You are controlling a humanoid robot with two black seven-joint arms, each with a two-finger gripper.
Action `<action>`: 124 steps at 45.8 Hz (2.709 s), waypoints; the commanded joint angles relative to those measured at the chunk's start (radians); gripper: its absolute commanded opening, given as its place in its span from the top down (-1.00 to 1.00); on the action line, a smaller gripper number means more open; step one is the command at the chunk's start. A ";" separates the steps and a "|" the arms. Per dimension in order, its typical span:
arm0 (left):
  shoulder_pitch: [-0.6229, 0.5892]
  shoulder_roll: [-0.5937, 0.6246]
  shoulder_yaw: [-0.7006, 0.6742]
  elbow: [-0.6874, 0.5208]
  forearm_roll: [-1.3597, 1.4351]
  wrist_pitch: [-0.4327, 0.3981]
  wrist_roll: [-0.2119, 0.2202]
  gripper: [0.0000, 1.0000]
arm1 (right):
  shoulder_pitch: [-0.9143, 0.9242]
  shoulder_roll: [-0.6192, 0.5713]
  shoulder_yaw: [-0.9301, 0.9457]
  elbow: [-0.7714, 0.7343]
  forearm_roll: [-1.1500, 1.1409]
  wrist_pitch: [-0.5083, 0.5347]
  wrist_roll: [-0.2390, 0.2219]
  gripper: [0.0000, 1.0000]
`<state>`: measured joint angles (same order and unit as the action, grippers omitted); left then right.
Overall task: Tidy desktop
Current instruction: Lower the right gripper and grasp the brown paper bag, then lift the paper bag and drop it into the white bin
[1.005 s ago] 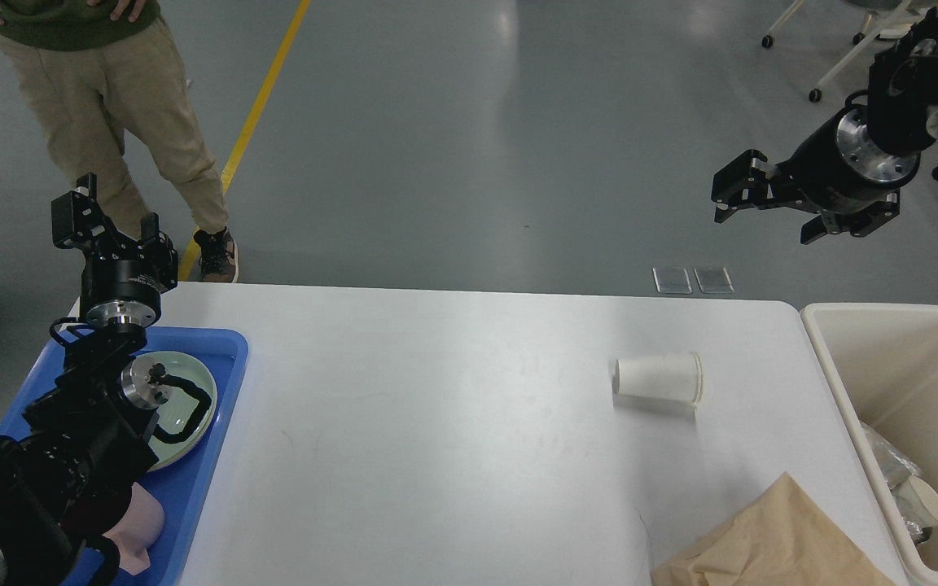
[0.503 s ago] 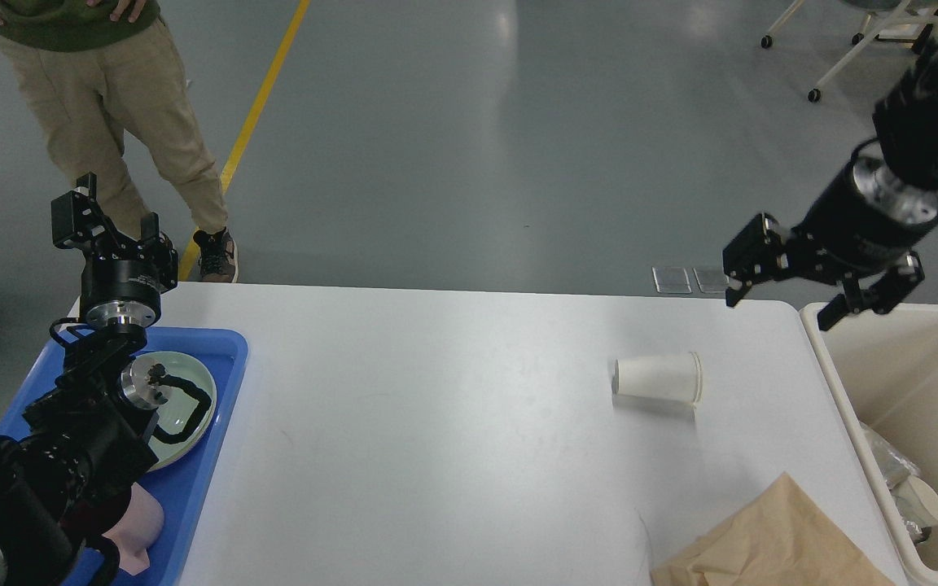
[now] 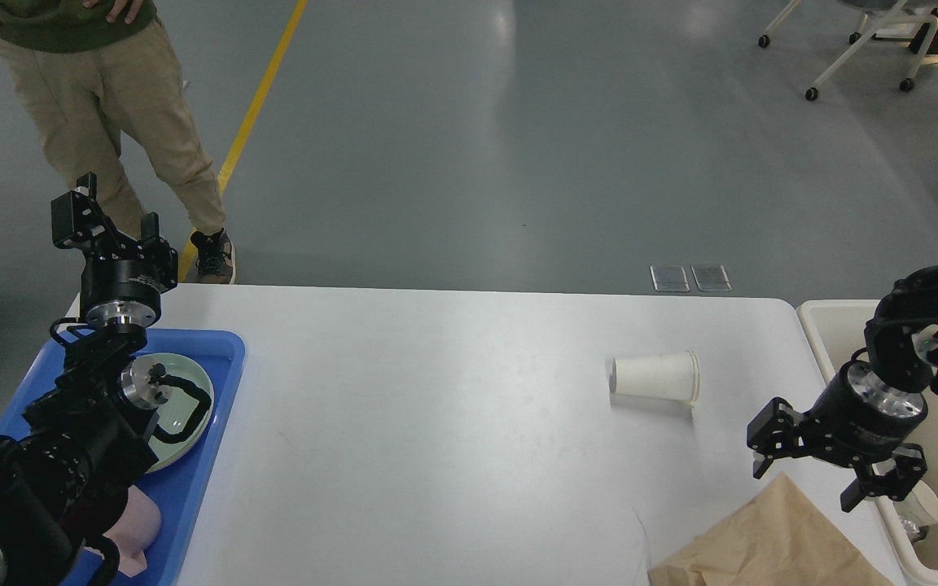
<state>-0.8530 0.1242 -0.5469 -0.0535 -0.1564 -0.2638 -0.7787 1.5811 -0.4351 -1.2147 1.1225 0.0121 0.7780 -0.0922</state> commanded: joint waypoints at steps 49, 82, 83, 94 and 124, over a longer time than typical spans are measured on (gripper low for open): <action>0.000 0.000 0.001 0.000 0.002 0.000 0.001 -0.93 | -0.268 0.061 0.121 -0.130 0.005 -0.270 0.000 -0.39; 0.000 0.000 0.001 0.001 0.000 0.000 0.001 -0.93 | 0.025 -0.068 0.110 -0.061 -0.001 -0.247 0.002 1.00; 0.000 0.000 0.001 0.000 0.000 0.000 -0.001 -0.92 | 0.049 -0.082 0.110 -0.049 -0.001 -0.244 0.002 1.00; 0.000 0.000 0.001 0.000 0.000 0.000 0.001 -0.93 | 0.426 -0.234 0.112 0.023 -0.009 -0.077 0.002 1.00; 0.000 0.000 0.001 0.001 0.000 0.000 -0.001 -0.92 | 0.237 -0.313 0.166 -0.297 -0.007 -0.268 0.000 1.00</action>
<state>-0.8529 0.1243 -0.5461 -0.0537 -0.1559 -0.2638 -0.7781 1.9844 -0.7349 -1.0490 0.9243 0.0008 0.6149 -0.0924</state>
